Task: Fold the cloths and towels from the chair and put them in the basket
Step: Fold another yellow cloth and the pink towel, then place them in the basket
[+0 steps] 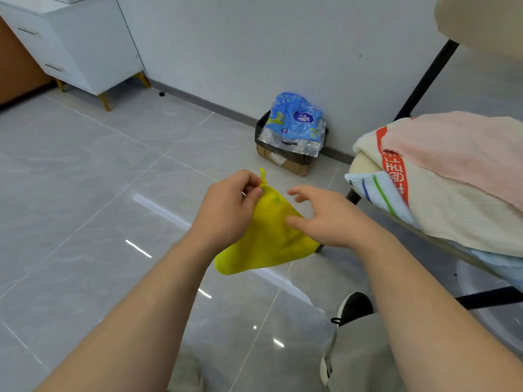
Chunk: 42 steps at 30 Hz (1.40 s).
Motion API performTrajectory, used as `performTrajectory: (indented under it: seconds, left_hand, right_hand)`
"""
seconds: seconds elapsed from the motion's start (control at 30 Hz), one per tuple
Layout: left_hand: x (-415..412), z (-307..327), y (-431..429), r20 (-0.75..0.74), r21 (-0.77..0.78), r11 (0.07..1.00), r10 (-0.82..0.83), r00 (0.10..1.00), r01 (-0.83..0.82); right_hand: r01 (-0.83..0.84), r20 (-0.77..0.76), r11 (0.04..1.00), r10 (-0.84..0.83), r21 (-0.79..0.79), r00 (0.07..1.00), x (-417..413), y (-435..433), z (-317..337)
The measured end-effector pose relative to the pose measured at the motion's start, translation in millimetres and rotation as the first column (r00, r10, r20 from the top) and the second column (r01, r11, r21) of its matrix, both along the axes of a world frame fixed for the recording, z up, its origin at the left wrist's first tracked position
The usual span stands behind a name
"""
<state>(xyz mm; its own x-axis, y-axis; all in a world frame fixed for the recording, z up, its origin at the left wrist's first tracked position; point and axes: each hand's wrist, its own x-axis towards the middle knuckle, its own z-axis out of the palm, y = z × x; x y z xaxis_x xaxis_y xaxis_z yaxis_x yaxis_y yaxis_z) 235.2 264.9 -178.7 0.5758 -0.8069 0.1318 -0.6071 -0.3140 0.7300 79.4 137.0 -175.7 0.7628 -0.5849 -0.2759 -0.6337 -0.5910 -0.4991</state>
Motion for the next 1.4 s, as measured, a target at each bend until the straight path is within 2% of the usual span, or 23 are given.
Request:
performTrajectory:
  seconds: [0.1, 0.17, 0.37, 0.57, 0.73, 0.87, 0.97, 1.03, 1.27, 1.4]
  left_hand:
    - [-6.2, -0.1, -0.5, -0.008, -0.012, 0.998, -0.058, 0.998, 0.058]
    - [-8.7, -0.5, -0.6, -0.022, -0.022, 0.997, -0.073, 0.997, 0.072]
    - [-12.0, -4.7, -1.7, -0.073, 0.004, 0.995, -0.101, 0.992, 0.101]
    - [-17.8, -8.9, -1.2, -0.106, 0.086, 0.978, -0.182, 0.977, 0.192]
    - [-21.4, -13.2, -0.9, -0.098, 0.134, 0.966, -0.211, 0.973, 0.223]
    - [-18.0, -20.0, 3.7, -0.036, 0.189, 0.961, -0.197, 0.980, 0.200]
    - [-13.4, -26.4, 9.5, 0.007, 0.200, 0.962, -0.194, 0.981, 0.188]
    - [-10.3, -29.5, 13.6, 0.044, 0.203, 0.960, -0.207, 0.977, 0.194]
    - [-2.5, -32.2, 24.4, 0.095, 0.328, 0.918, -0.266, 0.959, 0.222]
    - [1.1, -32.1, 27.6, 0.066, 0.294, 0.938, -0.213, 0.975, 0.185]
  right_hand:
    - [-0.006, 0.273, 0.997, -0.017, 0.083, 0.962, 7.6, 5.6, 0.2]
    - [0.003, 0.335, 0.996, -0.034, 0.094, 0.942, 11.1, 7.9, -1.4]
    - [0.055, 0.327, 0.998, -0.064, 0.038, 0.943, 12.6, 4.8, 0.2]
    - [0.220, 0.376, 0.975, -0.194, -0.025, 0.906, 10.4, -2.7, -0.6]
    - [0.334, 0.429, 0.939, -0.336, 0.081, 0.839, 10.0, -10.1, -2.3]
    - [0.263, 0.394, 0.951, -0.306, 0.159, 0.867, 7.3, -14.0, -6.8]
    - [0.179, 0.312, 0.971, -0.220, 0.156, 0.924, 4.5, -11.9, -4.6]
    - [0.174, 0.302, 0.974, -0.212, 0.146, 0.930, 4.5, -9.9, -1.3]
    - [0.394, 0.424, 0.913, -0.400, 0.106, 0.812, 4.0, -18.0, -1.3]
    - [0.489, 0.456, 0.866, -0.479, 0.106, 0.750, 1.3, -23.4, -4.6]
